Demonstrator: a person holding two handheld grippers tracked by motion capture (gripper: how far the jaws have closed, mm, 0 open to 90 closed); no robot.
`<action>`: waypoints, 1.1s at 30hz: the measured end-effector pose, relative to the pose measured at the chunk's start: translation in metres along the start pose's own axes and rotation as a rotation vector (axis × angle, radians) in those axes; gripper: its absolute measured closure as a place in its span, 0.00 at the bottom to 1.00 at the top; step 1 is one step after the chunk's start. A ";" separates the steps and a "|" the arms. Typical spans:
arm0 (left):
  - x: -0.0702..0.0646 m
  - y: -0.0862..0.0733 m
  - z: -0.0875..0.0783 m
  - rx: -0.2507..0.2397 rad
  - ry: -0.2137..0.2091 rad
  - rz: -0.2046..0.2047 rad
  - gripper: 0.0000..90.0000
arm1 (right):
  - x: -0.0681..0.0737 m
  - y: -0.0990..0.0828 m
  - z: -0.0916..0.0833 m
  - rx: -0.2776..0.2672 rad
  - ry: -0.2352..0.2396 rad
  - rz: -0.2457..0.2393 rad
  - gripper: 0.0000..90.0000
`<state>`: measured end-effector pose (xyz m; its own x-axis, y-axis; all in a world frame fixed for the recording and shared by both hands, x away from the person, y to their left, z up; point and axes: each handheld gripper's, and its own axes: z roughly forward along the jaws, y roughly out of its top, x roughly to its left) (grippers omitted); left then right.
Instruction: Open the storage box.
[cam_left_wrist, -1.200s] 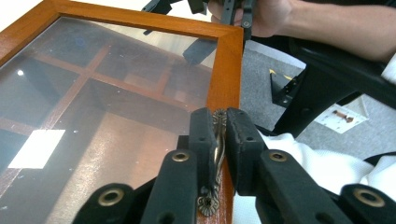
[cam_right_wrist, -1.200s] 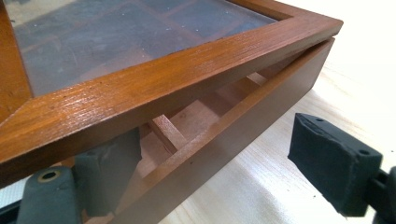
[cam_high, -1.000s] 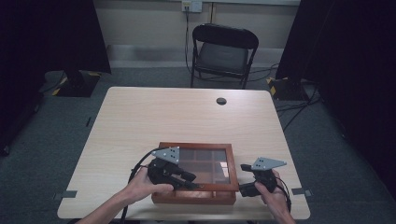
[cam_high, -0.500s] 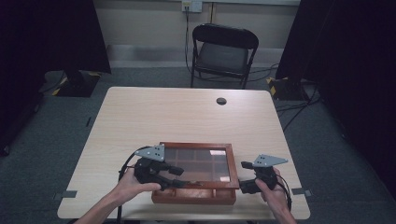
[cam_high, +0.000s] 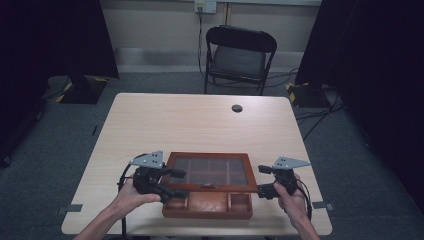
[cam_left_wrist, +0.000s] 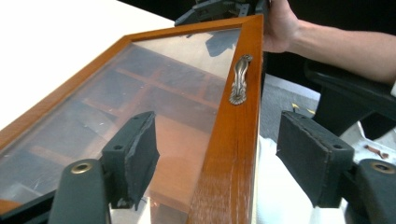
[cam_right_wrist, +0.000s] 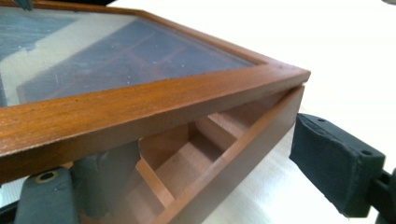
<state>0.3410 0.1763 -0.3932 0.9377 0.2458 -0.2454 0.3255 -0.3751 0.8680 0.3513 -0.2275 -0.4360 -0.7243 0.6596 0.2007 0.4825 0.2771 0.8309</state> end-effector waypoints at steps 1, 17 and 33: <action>0.000 0.000 0.000 -0.001 0.009 0.003 0.29 | 0.000 0.002 -0.001 -0.004 -0.001 -0.002 0.17; 0.008 0.000 -0.011 -0.056 0.086 0.021 0.33 | -0.006 0.017 -0.004 -0.033 0.002 0.026 0.16; 0.012 0.002 -0.020 -0.085 0.154 0.041 0.31 | -0.006 0.028 0.001 -0.053 0.012 0.027 0.24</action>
<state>0.3508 0.1966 -0.3852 0.9183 0.3679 -0.1461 0.2700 -0.3122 0.9108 0.3700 -0.2230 -0.4147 -0.7173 0.6580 0.2290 0.4752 0.2217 0.8515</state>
